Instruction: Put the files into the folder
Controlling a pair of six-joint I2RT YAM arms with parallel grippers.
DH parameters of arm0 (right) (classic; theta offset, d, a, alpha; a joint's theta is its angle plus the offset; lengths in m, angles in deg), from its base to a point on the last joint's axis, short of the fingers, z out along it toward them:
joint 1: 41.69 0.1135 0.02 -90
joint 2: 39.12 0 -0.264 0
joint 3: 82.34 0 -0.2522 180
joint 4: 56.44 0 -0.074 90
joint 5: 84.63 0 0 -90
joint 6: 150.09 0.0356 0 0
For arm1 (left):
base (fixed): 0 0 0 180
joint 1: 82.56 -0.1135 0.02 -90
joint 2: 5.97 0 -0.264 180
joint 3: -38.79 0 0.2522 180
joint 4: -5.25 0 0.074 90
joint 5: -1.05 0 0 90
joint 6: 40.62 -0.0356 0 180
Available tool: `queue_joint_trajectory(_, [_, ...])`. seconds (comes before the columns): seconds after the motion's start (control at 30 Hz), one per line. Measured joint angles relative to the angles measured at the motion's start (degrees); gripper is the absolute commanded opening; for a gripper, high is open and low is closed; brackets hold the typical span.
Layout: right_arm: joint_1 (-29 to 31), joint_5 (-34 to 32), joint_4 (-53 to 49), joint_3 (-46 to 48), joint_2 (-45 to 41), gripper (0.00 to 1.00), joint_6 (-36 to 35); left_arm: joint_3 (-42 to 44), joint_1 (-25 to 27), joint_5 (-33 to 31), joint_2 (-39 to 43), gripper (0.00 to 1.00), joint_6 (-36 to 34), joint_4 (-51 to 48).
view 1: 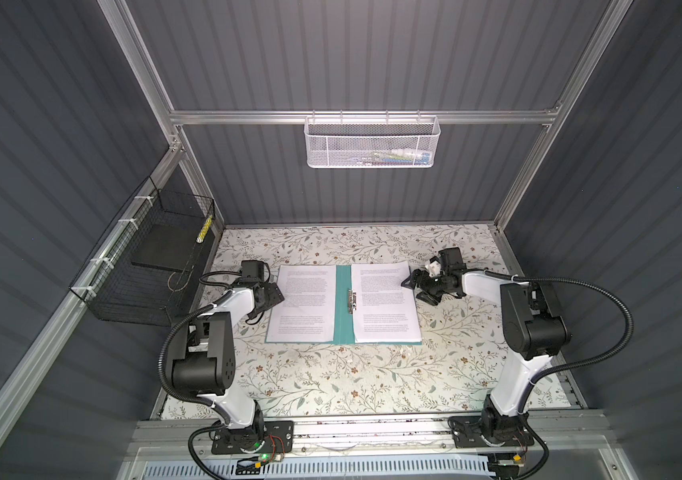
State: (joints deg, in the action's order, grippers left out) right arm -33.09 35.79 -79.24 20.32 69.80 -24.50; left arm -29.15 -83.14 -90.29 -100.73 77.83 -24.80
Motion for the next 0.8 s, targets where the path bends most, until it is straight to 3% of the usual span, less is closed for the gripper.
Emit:
queue_joint_trajectory(0.23, [-1.42,1.31,0.09,0.0,0.22,0.82,0.13,-0.13,-2.58,12.09,-1.77,0.78,-2.23,0.42])
queue_joint_trajectory(0.4, [-1.95,2.64,0.66,0.0,0.59,0.82,0.26,-1.16,-2.8,17.9,-3.78,0.63,-4.28,-0.04])
queue_joint_trajectory(0.57, [-2.43,4.48,2.45,0.0,1.36,0.83,0.33,-1.38,-3.1,21.05,-4.17,0.6,-5.79,-1.09])
queue_joint_trajectory(0.8, [-3.17,6.67,2.75,-1.09,2.62,0.83,0.09,-0.26,-3.13,31.1,-5.62,0.59,-5.46,1.75])
